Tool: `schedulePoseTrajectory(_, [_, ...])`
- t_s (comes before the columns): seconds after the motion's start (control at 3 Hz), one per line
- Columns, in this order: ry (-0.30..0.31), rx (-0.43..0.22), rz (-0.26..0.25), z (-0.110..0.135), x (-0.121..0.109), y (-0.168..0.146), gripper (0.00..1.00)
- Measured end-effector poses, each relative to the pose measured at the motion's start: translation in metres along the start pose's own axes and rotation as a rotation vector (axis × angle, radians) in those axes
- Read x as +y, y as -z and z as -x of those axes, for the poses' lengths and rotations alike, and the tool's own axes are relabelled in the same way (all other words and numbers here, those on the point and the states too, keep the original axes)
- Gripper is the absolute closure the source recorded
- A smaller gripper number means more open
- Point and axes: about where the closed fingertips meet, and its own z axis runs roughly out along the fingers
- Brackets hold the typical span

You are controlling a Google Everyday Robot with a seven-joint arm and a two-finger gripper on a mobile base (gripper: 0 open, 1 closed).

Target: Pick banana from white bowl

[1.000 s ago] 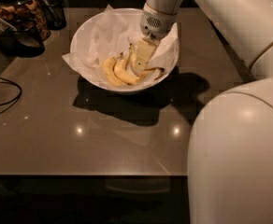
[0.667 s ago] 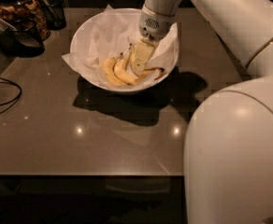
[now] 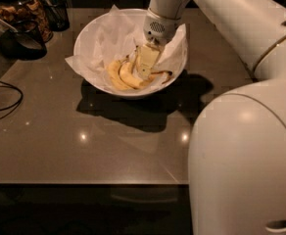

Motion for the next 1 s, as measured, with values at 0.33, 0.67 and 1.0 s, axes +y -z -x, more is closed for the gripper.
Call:
schedulePoseTrajectory(0.33, [0.001,0.010,0.011,0.0006,-0.0014,-0.0067,0.42])
schedulePoseTrajectory(0.67, [0.002,0.015,0.019,0.0012,-0.0023,-0.0110,0.42])
schedulePoseTrajectory(1.0, [0.003,0.021,0.026,0.0018,-0.0036,-0.0155,0.43])
